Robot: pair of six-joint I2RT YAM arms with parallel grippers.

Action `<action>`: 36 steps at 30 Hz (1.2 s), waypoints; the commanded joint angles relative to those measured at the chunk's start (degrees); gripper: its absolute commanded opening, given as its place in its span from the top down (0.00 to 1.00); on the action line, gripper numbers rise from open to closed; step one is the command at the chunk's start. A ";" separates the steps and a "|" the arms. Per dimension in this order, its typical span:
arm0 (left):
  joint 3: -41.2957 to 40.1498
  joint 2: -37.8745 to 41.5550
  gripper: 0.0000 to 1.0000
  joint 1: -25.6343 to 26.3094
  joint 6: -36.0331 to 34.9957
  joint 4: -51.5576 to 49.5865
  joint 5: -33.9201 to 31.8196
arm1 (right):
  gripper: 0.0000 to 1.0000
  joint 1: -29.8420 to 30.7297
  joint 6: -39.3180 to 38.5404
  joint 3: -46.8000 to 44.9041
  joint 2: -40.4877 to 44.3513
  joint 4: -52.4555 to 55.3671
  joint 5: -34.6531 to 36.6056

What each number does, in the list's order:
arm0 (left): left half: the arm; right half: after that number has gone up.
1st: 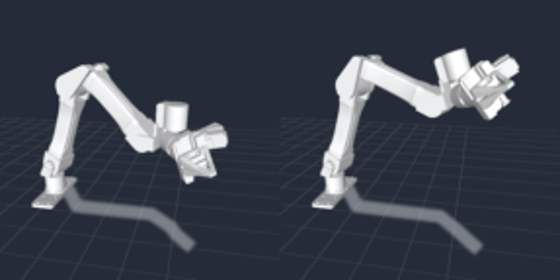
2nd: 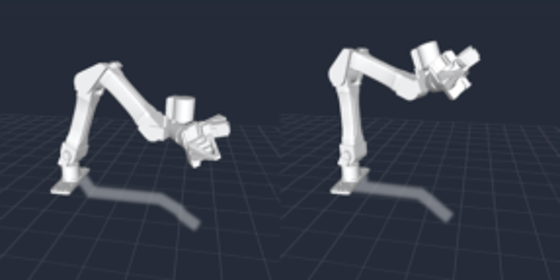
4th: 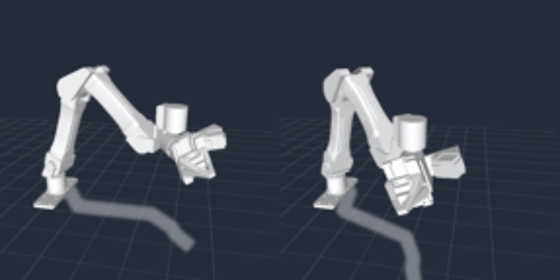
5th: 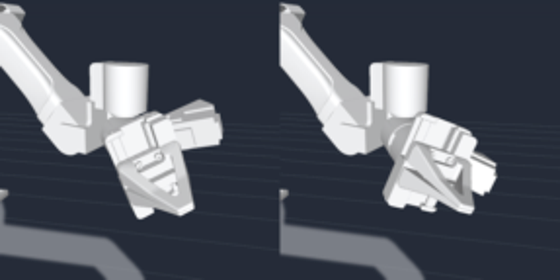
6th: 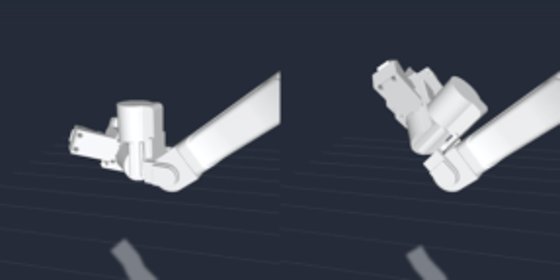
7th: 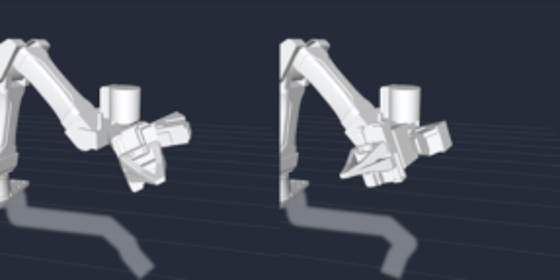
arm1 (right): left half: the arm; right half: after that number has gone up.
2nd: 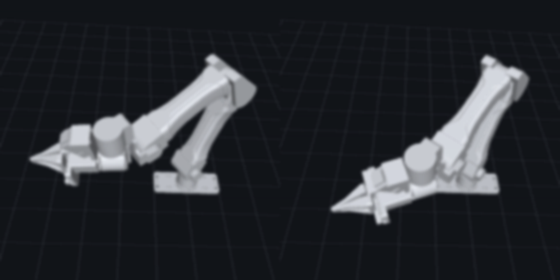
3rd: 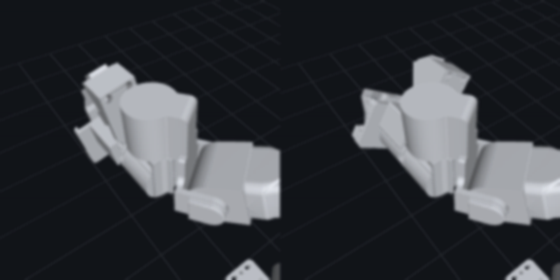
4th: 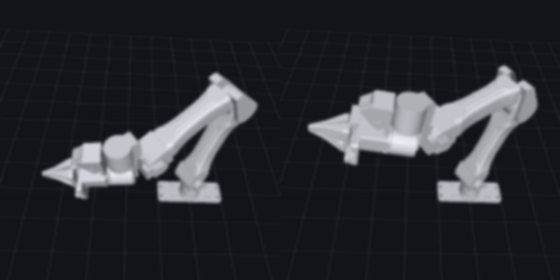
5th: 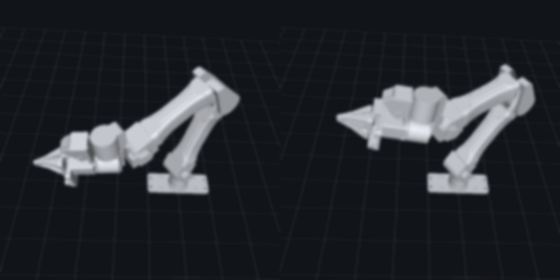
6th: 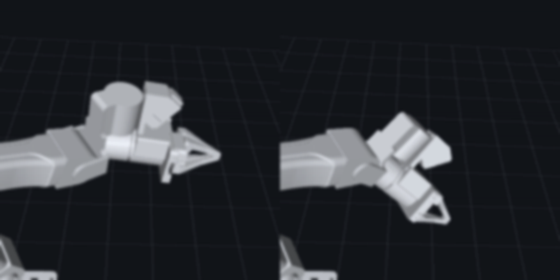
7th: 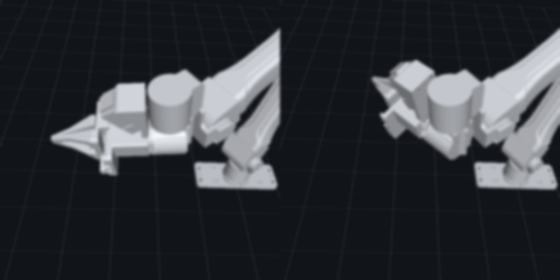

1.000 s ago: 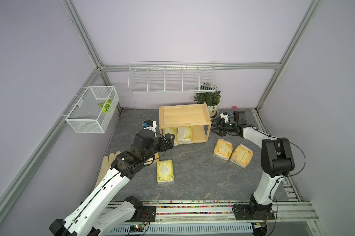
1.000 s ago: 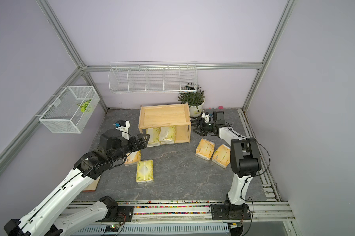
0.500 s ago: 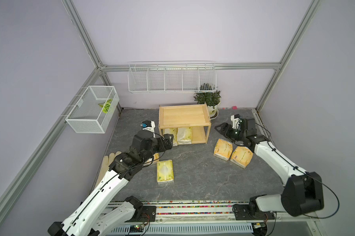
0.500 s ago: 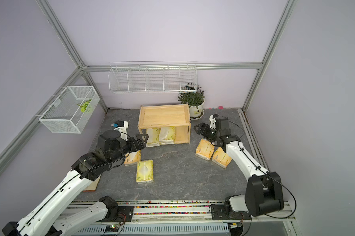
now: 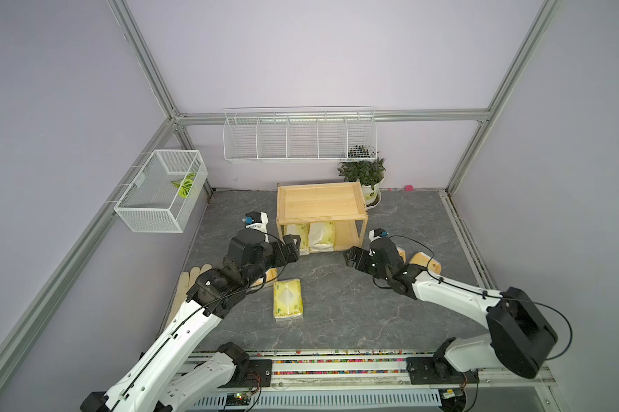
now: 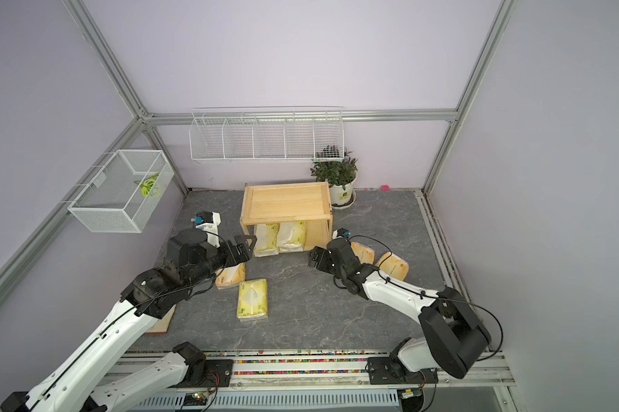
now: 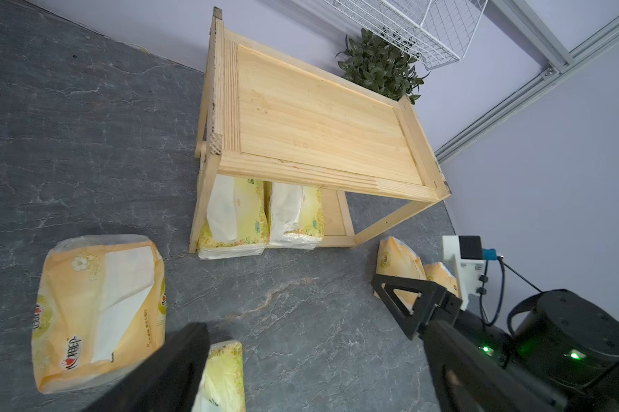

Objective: Place the tissue boxes on the shelf by color
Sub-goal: Adjust the box of tissues on the shelf.

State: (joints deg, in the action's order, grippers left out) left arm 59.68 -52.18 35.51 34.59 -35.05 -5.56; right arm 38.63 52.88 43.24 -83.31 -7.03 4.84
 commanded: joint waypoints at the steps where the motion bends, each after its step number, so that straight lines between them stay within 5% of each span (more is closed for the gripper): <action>1: 1.58 0.23 0.00 -0.25 -0.72 -0.11 -0.15 | 0.03 1.22 5.42 1.59 -3.58 -8.02 6.09; 10: 1.41 0.57 0.00 -0.26 -0.84 -0.02 0.03 | 0.03 2.01 15.97 6.87 -12.18 -7.41 13.82; 25: 0.96 2.26 0.00 -0.26 -1.37 -0.48 -0.20 | 0.06 1.73 20.96 11.81 -22.92 -17.54 9.60; 36: -0.13 3.38 0.00 -0.24 -1.37 -0.29 0.07 | 0.06 2.32 20.67 6.27 -16.51 -22.02 3.93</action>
State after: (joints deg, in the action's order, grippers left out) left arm 59.68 -49.60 35.51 33.91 -35.07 -5.56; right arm 40.40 74.13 51.83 -103.68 -25.80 10.63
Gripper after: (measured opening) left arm 0.997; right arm 0.937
